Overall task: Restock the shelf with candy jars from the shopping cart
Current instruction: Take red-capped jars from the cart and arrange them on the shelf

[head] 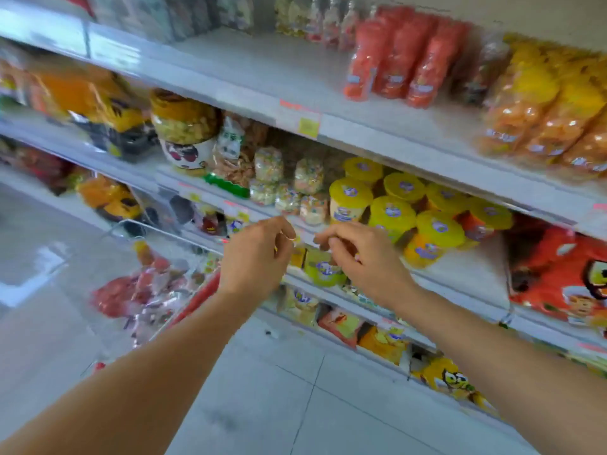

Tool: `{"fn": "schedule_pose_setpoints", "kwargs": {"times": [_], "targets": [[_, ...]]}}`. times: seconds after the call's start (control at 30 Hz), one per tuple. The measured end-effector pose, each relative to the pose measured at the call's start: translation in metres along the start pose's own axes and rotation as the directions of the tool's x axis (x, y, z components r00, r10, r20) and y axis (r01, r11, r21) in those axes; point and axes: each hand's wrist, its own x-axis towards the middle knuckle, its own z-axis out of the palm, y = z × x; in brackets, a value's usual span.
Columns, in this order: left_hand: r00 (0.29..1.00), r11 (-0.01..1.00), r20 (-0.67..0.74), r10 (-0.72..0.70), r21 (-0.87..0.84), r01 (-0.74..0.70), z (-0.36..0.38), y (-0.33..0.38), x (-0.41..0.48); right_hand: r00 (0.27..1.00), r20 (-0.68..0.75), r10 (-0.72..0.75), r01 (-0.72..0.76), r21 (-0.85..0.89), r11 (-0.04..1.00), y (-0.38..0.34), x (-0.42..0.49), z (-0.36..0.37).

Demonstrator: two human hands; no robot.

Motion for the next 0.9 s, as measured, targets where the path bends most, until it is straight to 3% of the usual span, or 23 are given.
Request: {"fn": "schedule_pose_setpoints", "kwargs": {"times": [0.33,0.5,0.67,0.8,0.9], "targets": [[0.921,0.917,0.044,-0.388,0.123,0.38,-0.066,-0.285,-0.033,0.929,0.369,0.036,-0.072,0.082,0.994,-0.062,0.11,0.271],[0.811,0.809,0.094,-0.577,0.208,0.551,-0.059,-0.39,-0.053,0.84,0.528,0.125,-0.129,-0.029,0.991,-0.056,0.147,0.376],[0.641,0.668,0.193,-0.743,0.166,0.725,-0.03,-0.442,-0.069,0.648,0.706,0.286,-0.087,-0.304,0.949,-0.025,0.158,0.451],[0.597,0.614,0.201,-0.776,0.027,0.789,-0.013,-0.448,-0.071,0.589,0.74,0.326,0.022,-0.417,0.908,0.001,0.178,0.485],[0.576,0.576,0.122,-0.808,-0.035,0.816,-0.006,-0.44,-0.066,0.562,0.755,0.338,0.1,-0.468,0.878,0.018,0.198,0.504]]}}
